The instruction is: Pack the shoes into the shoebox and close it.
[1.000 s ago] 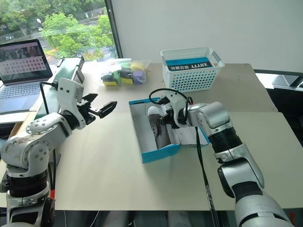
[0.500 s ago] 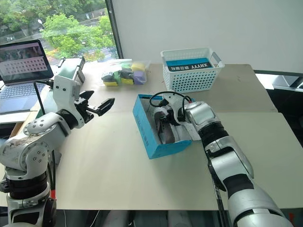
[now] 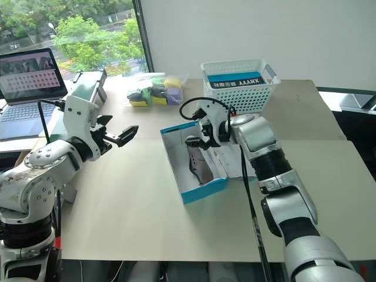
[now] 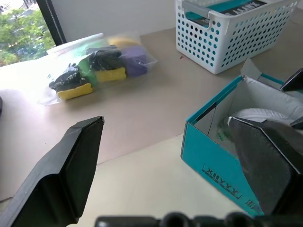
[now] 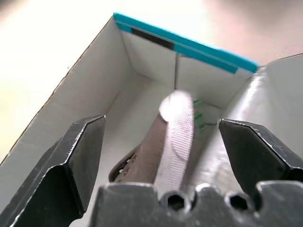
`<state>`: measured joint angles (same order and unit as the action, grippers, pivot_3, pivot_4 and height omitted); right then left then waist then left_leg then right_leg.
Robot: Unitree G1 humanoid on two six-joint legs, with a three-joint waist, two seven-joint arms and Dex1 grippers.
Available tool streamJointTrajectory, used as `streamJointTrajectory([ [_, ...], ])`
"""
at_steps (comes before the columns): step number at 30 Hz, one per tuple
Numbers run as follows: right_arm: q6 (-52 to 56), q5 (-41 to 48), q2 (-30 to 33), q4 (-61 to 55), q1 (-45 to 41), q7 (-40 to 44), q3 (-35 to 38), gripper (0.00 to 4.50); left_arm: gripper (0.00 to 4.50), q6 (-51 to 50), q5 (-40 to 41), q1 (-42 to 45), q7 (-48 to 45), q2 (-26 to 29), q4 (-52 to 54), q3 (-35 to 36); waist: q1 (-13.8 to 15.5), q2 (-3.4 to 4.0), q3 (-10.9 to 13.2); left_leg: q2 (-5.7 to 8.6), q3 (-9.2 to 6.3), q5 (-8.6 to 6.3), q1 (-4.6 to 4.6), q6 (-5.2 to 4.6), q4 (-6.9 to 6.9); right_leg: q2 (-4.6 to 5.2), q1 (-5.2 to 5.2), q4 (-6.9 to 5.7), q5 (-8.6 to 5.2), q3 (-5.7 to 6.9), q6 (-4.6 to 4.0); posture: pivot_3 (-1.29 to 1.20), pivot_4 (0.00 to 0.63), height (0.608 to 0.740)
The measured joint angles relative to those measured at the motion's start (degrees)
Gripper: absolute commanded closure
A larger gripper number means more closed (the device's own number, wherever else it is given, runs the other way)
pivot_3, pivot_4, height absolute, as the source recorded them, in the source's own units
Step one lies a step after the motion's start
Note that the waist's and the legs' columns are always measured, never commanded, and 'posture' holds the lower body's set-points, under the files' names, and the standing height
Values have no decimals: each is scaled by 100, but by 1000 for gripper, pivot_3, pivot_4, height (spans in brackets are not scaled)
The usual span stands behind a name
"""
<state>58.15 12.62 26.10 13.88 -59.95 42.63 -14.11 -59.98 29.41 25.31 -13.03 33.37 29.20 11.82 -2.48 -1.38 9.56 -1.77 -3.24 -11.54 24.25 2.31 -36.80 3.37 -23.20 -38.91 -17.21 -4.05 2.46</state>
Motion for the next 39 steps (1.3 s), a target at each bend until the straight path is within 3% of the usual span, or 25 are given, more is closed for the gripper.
streamJointTrajectory([
  [7,116,633,309,-769,-104,779,383,37,0,-4,-208,-255,277,-14,-207,379,-47,0,0,-2,1,-1,-3,-1,1,-2,0,0,0,-1,0,0,150,740],
  [13,-128,1600,-55,-1590,258,1476,798,37,0,-15,-650,-338,1169,-266,-685,1642,-22,-4,0,-2,-3,-1,-3,-1,-1,0,4,-1,0,2,0,0,150,740],
  [21,-252,2251,-838,-2017,724,1287,859,37,0,463,-826,-1023,1103,-226,-783,2230,6,-4,0,-2,-4,0,-4,0,-1,3,2,-6,0,4,-1,0,150,740],
  [30,-456,2189,-1208,-2027,915,911,691,37,0,1237,-1104,-1629,1045,-293,-1257,2439,-8,-5,-1,-4,-3,-1,-7,1,-1,2,1,-6,1,4,-2,0,150,740],
  [39,-1148,1755,-1614,-1809,1172,406,372,37,0,2082,-1248,-1692,1069,-421,-1563,2437,-1,-13,-6,-5,-4,-1,-8,1,-1,3,2,-7,2,4,-4,0,150,740],
])
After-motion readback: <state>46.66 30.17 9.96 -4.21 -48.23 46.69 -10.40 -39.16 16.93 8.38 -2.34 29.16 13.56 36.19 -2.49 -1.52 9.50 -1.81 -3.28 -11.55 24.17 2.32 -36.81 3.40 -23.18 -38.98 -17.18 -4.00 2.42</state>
